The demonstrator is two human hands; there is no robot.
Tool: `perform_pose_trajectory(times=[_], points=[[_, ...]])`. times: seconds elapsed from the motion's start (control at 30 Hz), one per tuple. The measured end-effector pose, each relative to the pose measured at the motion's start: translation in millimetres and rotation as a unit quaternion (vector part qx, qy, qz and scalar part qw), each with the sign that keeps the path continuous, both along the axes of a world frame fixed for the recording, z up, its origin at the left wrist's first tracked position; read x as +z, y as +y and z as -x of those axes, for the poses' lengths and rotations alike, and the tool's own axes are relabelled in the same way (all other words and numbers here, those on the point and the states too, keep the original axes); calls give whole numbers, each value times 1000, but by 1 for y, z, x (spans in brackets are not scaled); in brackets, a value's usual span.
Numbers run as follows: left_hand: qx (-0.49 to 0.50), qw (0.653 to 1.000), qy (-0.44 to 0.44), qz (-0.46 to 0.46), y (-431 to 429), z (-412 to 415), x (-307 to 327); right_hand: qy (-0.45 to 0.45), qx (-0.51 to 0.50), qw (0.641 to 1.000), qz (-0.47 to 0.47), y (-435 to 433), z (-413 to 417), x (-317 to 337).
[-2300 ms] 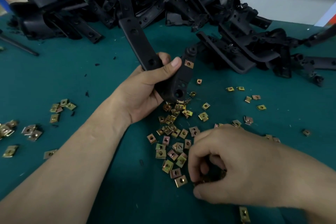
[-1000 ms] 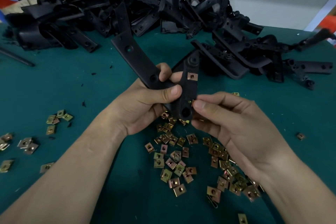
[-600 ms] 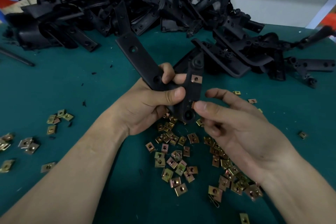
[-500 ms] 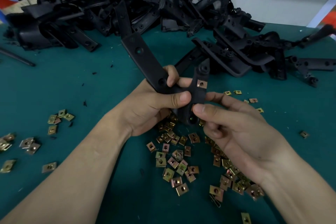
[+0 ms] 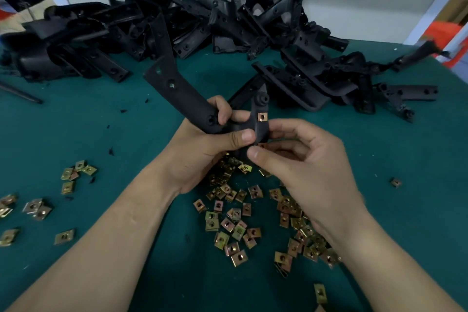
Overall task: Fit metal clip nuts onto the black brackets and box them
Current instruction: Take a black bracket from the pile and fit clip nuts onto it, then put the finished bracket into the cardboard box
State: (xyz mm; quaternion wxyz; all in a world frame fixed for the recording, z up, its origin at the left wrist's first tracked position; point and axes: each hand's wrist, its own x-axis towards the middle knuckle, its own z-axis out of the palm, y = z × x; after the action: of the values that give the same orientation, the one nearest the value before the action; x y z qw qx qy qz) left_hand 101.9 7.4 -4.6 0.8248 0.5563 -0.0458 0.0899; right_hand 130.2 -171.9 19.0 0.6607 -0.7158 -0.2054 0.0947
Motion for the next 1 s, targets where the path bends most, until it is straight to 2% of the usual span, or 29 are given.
perform_pose_trajectory(times=[0.17,0.3,0.43,0.57,0.67,0.77,0.87,1.0], points=[[83,996,-31,-31,-16,7,15,-56,-43,997,10,-3,0,18],[124,992,-14,-22,-43,15,33,-98,-66,992,41,-16,6,37],[61,998,-7,-34,-71,25,56,-120,-89,988,41,-50,24,55],[28,999,35,-25,-101,46,82,-139,-198,970,26,-104,50,64],[38,998,13,-46,-134,59,94,-152,-275,949,-1,-152,81,66],[43,996,-24,-69,-183,68,96,-164,-332,928,32,-199,120,67],[-25,994,-54,-94,-240,78,93,-151,-402,902,50,-247,162,65],[-122,986,-43,-105,-305,88,82,-98,-474,875,32,-303,218,58]])
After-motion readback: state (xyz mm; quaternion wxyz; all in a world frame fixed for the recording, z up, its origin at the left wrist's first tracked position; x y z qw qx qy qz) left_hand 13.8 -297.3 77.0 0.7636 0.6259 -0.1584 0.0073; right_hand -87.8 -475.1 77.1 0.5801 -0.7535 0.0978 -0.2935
